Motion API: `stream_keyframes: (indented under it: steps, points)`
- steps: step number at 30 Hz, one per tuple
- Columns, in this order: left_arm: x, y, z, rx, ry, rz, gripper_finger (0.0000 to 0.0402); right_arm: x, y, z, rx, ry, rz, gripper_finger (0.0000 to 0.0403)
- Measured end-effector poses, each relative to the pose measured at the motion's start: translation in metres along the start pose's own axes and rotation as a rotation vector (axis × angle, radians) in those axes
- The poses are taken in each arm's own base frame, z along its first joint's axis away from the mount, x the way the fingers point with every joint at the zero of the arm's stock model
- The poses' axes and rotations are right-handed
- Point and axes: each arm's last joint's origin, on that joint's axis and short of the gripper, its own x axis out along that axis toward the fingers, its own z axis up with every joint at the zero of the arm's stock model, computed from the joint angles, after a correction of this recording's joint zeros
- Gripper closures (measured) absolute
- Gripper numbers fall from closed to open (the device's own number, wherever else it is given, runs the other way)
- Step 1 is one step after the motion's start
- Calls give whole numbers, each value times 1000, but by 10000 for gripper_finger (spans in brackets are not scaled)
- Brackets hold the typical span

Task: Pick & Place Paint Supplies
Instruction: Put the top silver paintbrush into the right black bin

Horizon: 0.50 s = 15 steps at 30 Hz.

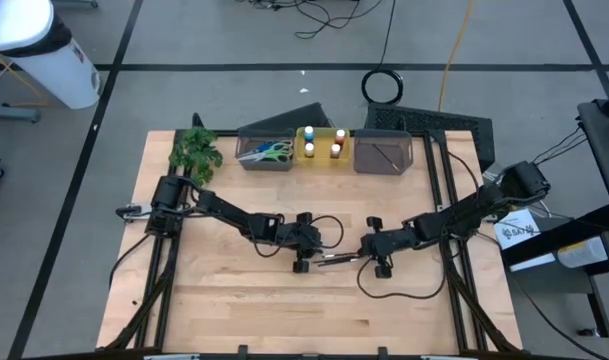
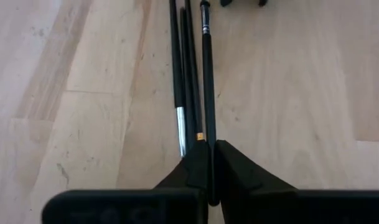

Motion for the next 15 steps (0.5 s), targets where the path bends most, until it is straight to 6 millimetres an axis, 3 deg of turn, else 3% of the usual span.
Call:
stream_keyframes:
  steps: [3, 7, 13, 15]
  points:
    - [-21, 1, 14, 23, -34, 1, 284, -8, -1, 6, 8, -46, -13, 397]
    - [-64, 3, 50, 16, -204, 7, 284, -27, -6, 13, 4, -109, -49, 398]
    - [-114, 5, 76, 49, -352, 17, 284, -72, -32, 20, 32, -207, -234, 398]
    - [-121, 5, 80, 38, -379, 16, 284, -86, -44, 19, 50, -234, -319, 398]
